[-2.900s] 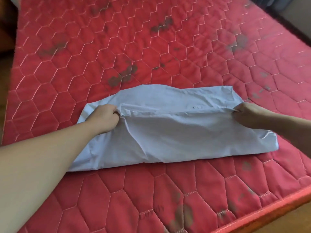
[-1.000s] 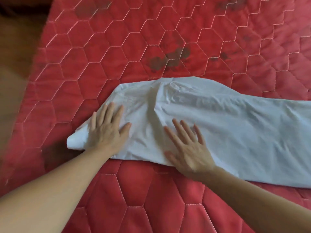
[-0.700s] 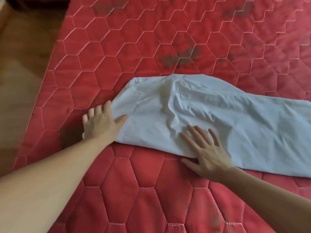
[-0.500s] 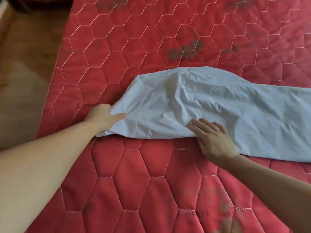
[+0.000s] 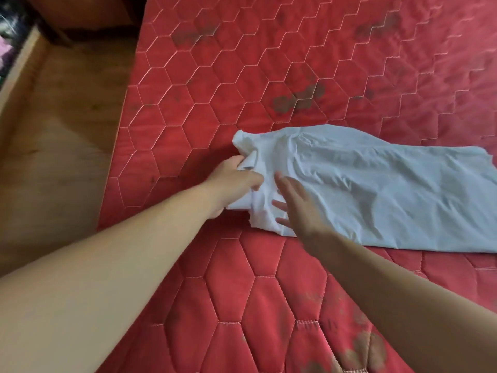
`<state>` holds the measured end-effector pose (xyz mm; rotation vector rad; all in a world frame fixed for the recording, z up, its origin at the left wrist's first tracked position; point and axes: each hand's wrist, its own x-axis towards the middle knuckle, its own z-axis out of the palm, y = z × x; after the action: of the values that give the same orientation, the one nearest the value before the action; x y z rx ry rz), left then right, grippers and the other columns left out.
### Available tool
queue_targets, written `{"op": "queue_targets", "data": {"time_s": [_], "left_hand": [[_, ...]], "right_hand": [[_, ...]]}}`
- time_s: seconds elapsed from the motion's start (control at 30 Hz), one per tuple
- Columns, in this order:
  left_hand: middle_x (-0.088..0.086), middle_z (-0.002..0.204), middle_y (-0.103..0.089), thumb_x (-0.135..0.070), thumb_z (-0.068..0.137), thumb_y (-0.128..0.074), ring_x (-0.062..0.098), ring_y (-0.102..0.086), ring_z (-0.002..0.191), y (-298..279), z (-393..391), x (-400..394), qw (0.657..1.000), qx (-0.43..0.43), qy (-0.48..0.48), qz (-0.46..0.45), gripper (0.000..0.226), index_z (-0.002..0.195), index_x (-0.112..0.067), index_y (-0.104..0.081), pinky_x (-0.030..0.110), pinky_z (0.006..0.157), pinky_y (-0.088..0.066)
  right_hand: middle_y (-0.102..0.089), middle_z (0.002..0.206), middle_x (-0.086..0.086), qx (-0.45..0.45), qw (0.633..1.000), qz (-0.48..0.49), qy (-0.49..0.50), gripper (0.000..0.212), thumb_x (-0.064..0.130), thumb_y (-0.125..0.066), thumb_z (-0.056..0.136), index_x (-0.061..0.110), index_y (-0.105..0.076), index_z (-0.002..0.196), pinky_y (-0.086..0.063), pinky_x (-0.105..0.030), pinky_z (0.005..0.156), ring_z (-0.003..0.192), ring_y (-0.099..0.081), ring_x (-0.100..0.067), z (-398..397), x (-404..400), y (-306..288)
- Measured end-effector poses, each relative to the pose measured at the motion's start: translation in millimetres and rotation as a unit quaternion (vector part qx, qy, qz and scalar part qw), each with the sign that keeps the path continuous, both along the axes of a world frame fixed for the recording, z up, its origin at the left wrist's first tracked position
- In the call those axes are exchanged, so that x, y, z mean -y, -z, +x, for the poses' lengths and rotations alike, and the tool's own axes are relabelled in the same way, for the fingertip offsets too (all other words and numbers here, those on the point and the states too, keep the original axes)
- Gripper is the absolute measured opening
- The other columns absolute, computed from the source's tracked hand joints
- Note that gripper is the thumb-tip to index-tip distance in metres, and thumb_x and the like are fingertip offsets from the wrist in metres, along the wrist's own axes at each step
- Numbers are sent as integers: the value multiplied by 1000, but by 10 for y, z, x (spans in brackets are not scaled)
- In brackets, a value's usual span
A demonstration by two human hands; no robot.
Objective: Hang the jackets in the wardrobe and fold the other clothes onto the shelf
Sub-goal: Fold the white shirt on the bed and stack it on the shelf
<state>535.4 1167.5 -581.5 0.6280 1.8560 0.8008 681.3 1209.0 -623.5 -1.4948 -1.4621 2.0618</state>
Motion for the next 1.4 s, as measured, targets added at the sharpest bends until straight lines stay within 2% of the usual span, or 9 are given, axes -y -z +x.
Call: {"op": "queue_targets", "data": {"time_s": [0.13, 0.2, 0.3, 0.4, 0.57, 0.7, 0.93, 1.2, 1.4], "left_hand": [[-5, 86, -60, -10, 81, -60, 9, -57, 75, -107, 606, -297, 997, 17, 61, 49, 27, 108, -14, -61, 19, 57, -46], [-1, 80, -56, -14, 79, -63, 10, -53, 68, -84, 809, -388, 996, 38, 71, 49, 18, 96, -12, -59, 18, 57, -45], [6, 77, -54, -26, 59, -66, 16, -55, 77, -5, 1048, -483, 986, 137, 82, 54, 29, 84, -14, -56, 33, 80, -50], [8, 92, -57, -20, 61, -66, 18, -57, 90, 121, 1241, -598, 970, 234, 27, 66, 37, 97, -13, -61, 36, 91, -51], [-6, 91, -67, -17, 84, -58, 12, -63, 83, 412, 1403, -747, 987, -118, -78, 78, 22, 100, -28, -68, 27, 76, -49], [2, 124, -52, -26, 83, -60, 22, -54, 113, 657, 1418, -829, 968, -225, -113, 2, 42, 125, -30, -55, 41, 99, -45], [6, 152, -37, -41, 86, -64, 25, -41, 136, 897, 1643, -962, 980, -139, -115, -89, 79, 152, -23, -25, 43, 111, -35], [-1, 123, -59, -39, 85, -64, 23, -58, 108, 990, 1952, -1168, 982, -138, -78, -100, 63, 141, -20, -40, 37, 90, -47], [2, 119, -60, -36, 85, -68, 21, -56, 98, 1028, 2032, -1216, 980, -155, -80, -98, 59, 135, -15, -46, 33, 81, -43]], "right_hand": [[-71, 103, 0, -91, 981, -168, 41, 39, 60, -56, 86, 27, -69, 103, -55, -42, 81, 99, -68, -21, 56, -342, -195], [-67, 87, -6, -107, 975, -195, 8, 32, 45, -52, 93, 19, -69, 89, -54, -45, 85, 91, -67, -24, 252, -530, -237], [-63, 90, -16, -90, 975, -204, -18, 22, 21, -50, 95, 6, -66, 98, -52, -47, 95, 96, -66, -32, 643, -783, -254], [-69, 97, -20, -34, 984, -170, 49, 20, 0, -49, 92, -2, -63, 106, -57, -47, 84, 92, -69, -33, 989, -967, -158], [-63, 88, -13, 76, 984, -83, 139, 14, -3, -63, 85, 11, -66, 85, -61, -38, 59, 74, -63, -27, 1578, -1278, 58], [-61, 86, -10, 107, 982, -42, 147, 15, 3, -67, 86, 18, -66, 81, -60, -37, 61, 76, -61, -24, 2072, -1563, 221], [-63, 92, -5, 121, 980, 18, 157, 18, 6, -60, 90, 21, -66, 83, -55, -35, 69, 82, -61, -22, 2736, -2003, 389], [-64, 81, -6, 151, 968, 50, 196, 19, 3, -60, 83, 17, -72, 82, -51, -43, 81, 79, -58, -25, 3355, -2193, 442], [-56, 78, -5, 235, 958, 135, 93, 16, 18, -64, 86, 4, -69, 89, -39, -29, 59, 70, -49, -18, 3608, -2134, 553]]}}
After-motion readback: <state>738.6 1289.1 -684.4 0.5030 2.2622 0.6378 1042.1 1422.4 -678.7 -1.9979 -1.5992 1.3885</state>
